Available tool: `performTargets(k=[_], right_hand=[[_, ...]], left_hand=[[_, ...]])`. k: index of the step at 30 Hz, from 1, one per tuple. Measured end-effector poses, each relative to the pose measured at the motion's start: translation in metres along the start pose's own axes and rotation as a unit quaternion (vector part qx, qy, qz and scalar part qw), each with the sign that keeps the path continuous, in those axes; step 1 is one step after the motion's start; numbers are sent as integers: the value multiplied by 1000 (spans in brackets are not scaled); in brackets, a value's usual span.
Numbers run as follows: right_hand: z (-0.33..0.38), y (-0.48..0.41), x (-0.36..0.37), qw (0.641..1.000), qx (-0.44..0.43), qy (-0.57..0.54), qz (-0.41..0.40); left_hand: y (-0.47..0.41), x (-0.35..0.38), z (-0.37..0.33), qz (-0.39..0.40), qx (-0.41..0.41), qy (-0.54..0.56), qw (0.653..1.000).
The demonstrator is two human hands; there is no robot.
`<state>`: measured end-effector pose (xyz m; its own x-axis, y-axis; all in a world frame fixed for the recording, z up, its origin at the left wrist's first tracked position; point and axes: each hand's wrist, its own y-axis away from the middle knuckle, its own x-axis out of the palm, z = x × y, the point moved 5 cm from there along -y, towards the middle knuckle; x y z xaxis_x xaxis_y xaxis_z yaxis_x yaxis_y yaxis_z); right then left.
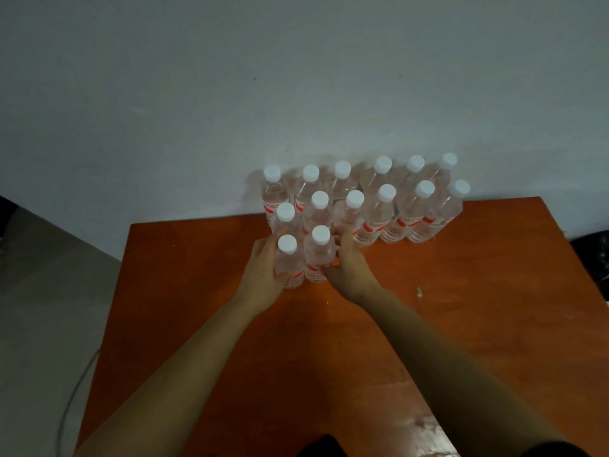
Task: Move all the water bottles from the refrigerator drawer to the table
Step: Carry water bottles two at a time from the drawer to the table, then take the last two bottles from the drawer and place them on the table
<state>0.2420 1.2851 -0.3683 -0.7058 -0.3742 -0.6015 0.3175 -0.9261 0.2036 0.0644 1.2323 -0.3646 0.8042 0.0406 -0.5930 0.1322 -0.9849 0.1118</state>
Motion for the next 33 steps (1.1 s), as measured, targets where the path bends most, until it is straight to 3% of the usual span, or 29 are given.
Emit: performTargets(k=[5, 9, 12, 15, 21, 27, 33], right_hand=[[18, 31, -32, 995, -65, 75, 0], [34, 85, -108, 969, -122, 166, -137], [22, 148, -176, 933, -107, 239, -248], [-9, 238, -243, 881, -49, 309, -355], [-86, 486, -345, 780, 90, 339, -519], [-170, 724, -381, 686, 264, 344, -584], [-252, 897, -374, 612, 397, 325, -602]], left_hand=[[8, -27, -50, -51, 78, -72, 993], [19, -38, -123, -116, 169, -189, 960], [41, -20, -192, -143, 224, -242, 933], [80, 23, -270, -140, 288, -251, 914], [214, 160, -420, -90, 426, -223, 872], [379, 325, -529, 20, 576, -202, 792], [517, 483, -581, 122, 668, -177, 713]])
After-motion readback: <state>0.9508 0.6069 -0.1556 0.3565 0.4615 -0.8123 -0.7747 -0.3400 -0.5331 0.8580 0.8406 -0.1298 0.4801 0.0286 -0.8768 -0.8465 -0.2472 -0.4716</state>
